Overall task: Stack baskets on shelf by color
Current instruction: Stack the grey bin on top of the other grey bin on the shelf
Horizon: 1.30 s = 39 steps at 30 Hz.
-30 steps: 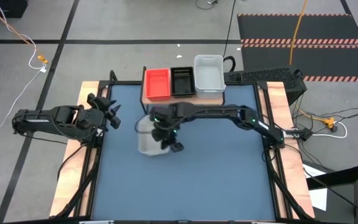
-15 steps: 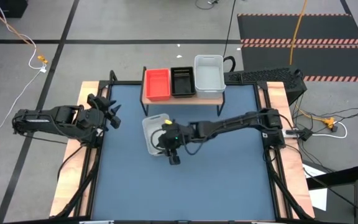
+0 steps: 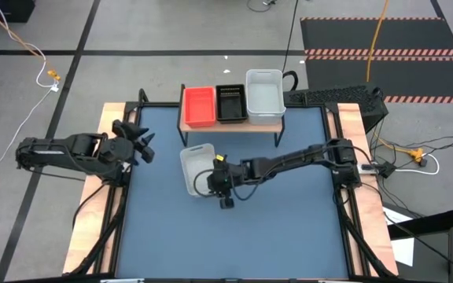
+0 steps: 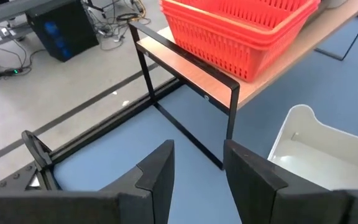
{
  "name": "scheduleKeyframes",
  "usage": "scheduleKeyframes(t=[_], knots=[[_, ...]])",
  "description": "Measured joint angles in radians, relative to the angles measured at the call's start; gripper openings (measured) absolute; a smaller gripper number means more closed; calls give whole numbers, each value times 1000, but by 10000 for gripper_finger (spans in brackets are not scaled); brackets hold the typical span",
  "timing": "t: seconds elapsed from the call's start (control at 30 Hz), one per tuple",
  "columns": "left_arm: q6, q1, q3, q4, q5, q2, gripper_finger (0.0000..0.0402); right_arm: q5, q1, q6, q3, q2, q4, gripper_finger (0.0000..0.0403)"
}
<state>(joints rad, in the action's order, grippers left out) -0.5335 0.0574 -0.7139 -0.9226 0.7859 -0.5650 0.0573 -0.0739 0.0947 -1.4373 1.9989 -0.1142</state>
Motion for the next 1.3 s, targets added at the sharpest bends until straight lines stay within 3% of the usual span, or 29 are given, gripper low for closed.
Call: scheduleKeyframes(t=[0.23, 0.43, 0.57, 0.63, 0.73, 0.8, 0.97, 1.1, 1.2, 1.3], knots=[[21, 0, 0, 5, -1, -27, 140, 104, 10, -15, 0, -1, -47, 9], [32, 0, 0, 9, -1, -25, 140, 250, 5, 49, 0, -84, -233, 3], [57, 0, 0, 9, -1, -24, 140, 390, -20, 160, -3, -247, -369, 2], [60, 0, 0, 9, 0, -24, 140, 405, -29, 183, -13, -345, -408, 2], [60, 0, 0, 9, 1, -24, 140, 352, -31, 216, -35, -501, -444, 1], [58, 0, 0, 12, 0, -24, 140, 244, -26, 255, -48, -605, -490, 1], [29, 0, 0, 14, 1, -24, 140, -113, 3, 383, -60, -796, -608, 1], [4, 0, 0, 17, 1, -24, 140, -348, 72, 460, -60, -858, -661, 1], [0, 0, 0, 44, 1, -25, 140, -400, 159, 526, -60, -860, -665, 1], [4, 0, 0, 93, 0, -40, 140, -370, 256, 592, -60, -839, -663, 0]])
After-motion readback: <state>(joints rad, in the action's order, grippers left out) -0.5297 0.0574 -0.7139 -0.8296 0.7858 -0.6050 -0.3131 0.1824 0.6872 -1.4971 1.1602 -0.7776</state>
